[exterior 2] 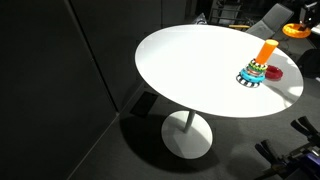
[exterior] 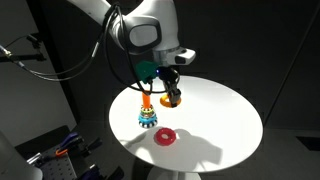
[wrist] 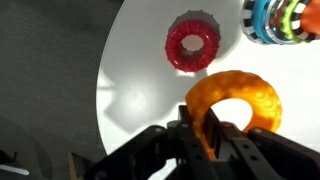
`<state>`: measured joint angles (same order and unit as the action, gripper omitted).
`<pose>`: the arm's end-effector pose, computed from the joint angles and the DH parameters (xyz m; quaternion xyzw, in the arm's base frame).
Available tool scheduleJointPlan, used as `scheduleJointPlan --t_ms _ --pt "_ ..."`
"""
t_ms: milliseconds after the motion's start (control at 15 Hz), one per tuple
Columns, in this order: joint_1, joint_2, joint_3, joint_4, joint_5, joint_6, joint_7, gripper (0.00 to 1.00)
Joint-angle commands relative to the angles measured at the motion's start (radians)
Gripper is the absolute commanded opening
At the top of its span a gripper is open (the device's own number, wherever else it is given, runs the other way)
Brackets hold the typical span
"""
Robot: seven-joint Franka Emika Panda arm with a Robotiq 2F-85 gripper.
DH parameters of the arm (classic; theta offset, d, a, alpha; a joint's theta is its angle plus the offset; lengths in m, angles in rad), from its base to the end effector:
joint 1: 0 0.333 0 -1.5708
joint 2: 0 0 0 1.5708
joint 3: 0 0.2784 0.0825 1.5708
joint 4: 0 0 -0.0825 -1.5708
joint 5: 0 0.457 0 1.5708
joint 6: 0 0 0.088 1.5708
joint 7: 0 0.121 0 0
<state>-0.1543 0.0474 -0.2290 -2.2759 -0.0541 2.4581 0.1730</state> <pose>0.5460 -0.2215 0.2477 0.9644 -0.2543 0.0650 0.0308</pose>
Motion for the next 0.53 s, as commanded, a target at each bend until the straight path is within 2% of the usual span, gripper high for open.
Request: scheduleJointPlan --t_ms 0,467 --pt "0.013 -0.096 0.039 -0.049 -0.065 -0.051 0.034 0.06" --pt "0.042 -0.161 0.120 -0.089 -0.054 -0.075 0.031 0.06"
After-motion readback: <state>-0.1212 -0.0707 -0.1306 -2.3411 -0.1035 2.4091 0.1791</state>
